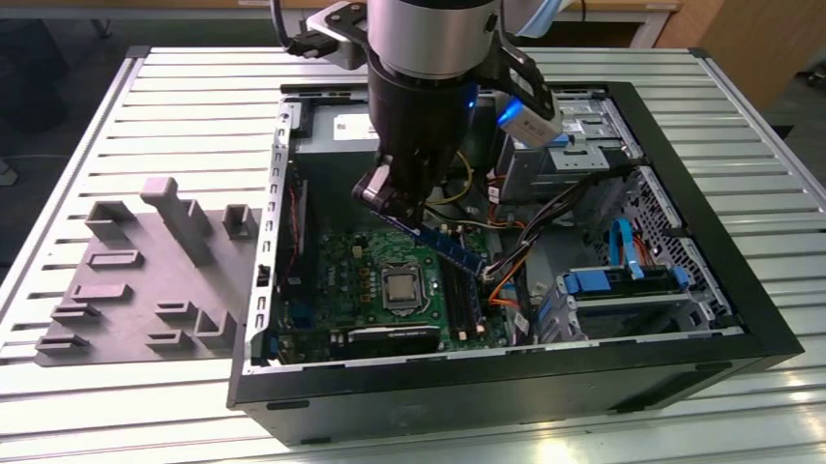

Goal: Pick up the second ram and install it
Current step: 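Insert the second ram into the second slot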

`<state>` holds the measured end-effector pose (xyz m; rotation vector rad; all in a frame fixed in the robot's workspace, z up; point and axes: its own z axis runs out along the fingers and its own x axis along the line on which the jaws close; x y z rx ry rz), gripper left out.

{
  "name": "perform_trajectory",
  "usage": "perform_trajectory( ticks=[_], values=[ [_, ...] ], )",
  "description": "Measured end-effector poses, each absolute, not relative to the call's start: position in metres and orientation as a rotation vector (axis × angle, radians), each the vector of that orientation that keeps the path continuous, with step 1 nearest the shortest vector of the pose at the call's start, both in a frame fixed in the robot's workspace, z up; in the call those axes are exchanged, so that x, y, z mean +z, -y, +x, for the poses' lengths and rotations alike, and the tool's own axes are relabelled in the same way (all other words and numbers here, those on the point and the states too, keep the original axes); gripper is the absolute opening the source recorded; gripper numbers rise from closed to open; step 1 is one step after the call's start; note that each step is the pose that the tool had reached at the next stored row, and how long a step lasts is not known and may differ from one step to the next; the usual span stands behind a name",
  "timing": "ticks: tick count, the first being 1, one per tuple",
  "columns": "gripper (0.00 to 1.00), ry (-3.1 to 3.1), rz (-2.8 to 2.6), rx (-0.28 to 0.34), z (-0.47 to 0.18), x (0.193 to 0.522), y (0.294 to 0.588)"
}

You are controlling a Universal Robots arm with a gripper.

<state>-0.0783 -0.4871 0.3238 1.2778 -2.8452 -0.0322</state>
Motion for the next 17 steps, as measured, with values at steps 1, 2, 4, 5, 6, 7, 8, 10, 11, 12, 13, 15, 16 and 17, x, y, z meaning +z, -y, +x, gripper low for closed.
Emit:
perform_trajectory(
  ticks=[1, 2, 4, 5, 6, 7, 8, 10, 11, 12, 13, 15, 16, 17],
  values=[
    [0.11, 2.847, 1.274, -0.032, -0.0783, 0.3237, 0.4871],
    [0.11, 2.848, 1.271, -0.032, -0.0783, 0.3237, 0.4871],
    [0.11, 2.852, 1.263, -0.032, -0.0783, 0.3237, 0.4871],
    [0.11, 2.854, 1.259, -0.032, -0.0783, 0.3237, 0.4871],
    [0.11, 2.855, 1.255, -0.032, -0.0783, 0.3236, 0.4871],
    [0.11, 2.857, 1.25, -0.032, -0.0783, 0.3236, 0.4871],
    [0.11, 2.859, 1.247, -0.033, -0.0783, 0.3236, 0.4871],
    [0.11, 2.862, 1.239, -0.033, -0.0783, 0.3235, 0.4871],
    [0.11, 2.864, 1.235, -0.033, -0.0783, 0.3234, 0.4871],
    [0.11, 2.866, 1.231, -0.033, -0.0783, 0.3234, 0.4871],
    [0.11, 2.867, 1.228, -0.033, -0.0783, 0.3234, 0.4871],
    [0.11, 2.87, 1.222, -0.033, -0.0783, 0.3233, 0.4871],
    [0.11, 2.872, 1.218, -0.033, -0.0783, 0.3233, 0.4871],
    [0.11, 2.873, 1.214, -0.033, -0.0783, 0.3233, 0.4871]
  ],
)
